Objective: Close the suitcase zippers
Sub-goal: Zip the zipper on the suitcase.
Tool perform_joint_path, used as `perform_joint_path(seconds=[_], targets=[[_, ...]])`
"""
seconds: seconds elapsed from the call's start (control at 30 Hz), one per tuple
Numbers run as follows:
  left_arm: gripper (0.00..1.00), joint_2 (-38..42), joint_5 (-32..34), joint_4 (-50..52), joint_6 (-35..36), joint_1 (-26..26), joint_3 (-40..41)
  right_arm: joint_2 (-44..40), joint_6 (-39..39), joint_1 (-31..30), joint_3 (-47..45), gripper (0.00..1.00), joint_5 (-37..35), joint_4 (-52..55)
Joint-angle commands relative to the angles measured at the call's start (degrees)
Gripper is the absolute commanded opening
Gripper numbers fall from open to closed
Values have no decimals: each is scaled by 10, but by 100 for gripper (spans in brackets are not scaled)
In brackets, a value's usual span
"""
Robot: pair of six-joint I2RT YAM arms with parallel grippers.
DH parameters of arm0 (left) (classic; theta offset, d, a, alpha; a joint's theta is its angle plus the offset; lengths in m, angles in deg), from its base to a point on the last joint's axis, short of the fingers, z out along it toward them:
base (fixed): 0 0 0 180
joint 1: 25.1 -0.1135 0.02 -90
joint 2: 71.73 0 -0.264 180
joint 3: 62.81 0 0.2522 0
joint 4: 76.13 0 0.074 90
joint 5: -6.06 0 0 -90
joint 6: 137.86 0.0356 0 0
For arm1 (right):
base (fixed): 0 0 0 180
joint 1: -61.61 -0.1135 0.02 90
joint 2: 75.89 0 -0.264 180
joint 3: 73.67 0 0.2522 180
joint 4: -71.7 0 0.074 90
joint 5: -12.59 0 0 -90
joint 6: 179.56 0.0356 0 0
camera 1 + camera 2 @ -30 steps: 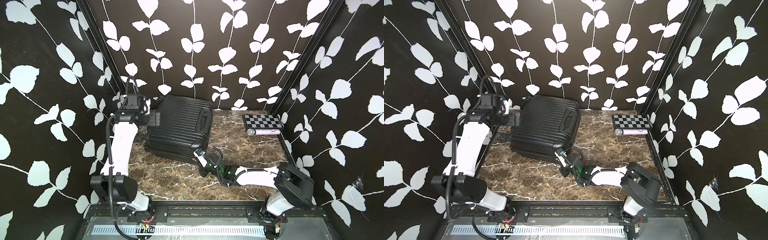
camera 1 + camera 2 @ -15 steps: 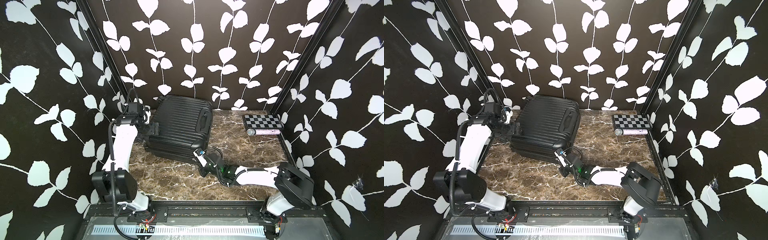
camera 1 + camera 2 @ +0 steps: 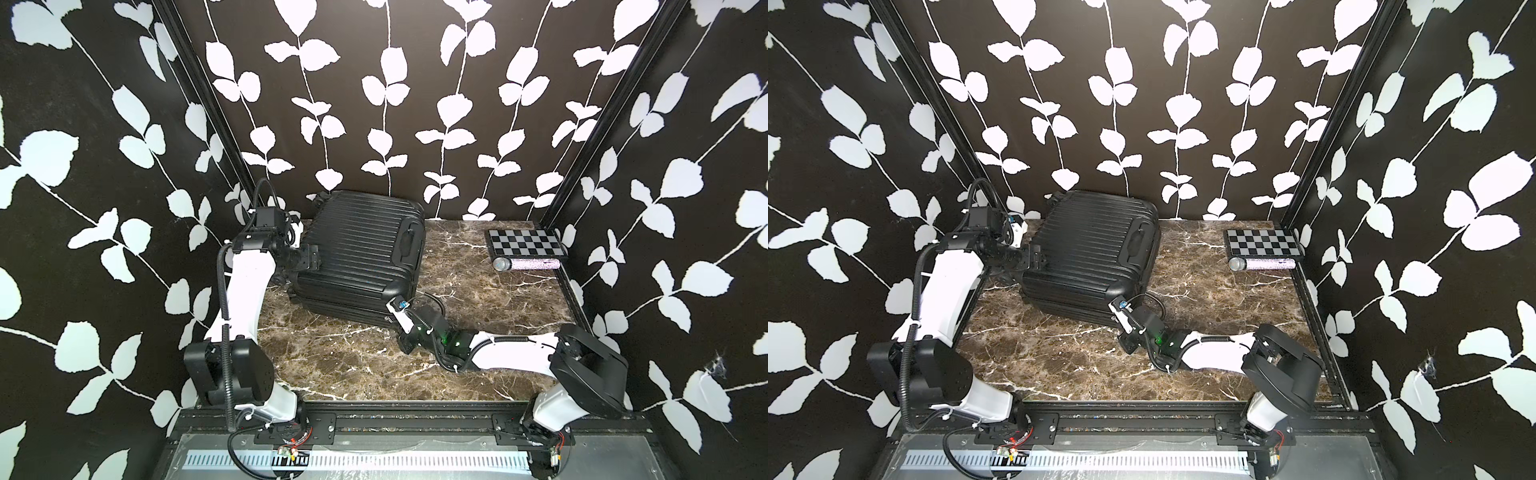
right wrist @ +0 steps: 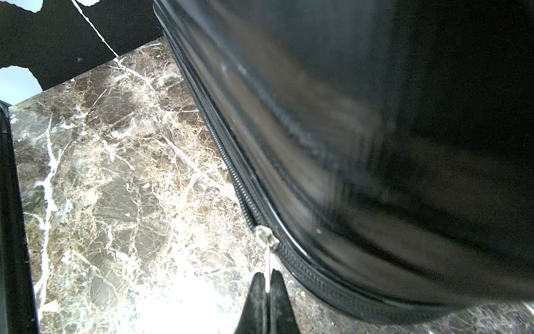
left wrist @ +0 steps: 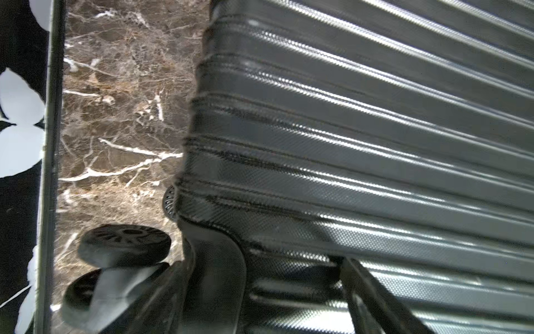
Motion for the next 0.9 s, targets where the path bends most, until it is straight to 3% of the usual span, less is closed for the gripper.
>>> perform_joint_path(seconds=[0.0,0.27,0.43,0.7,0.87], targets=[[88,3,-22,32,-13,3,54,-15,4,8,23,0,-10,-3],[84,9,-142,-10,-52,2,96,-18,8,8,28,0,-8,2],[79,63,-214,-132,-160,14,177,-14,13,8,30,0,-14,5],[80,108,-188,-227,-273,114,238,-12,21,13,26,0,-27,7],[80,114,-173,-250,-301,163,244,-24,23,27,16,0,-41,20]])
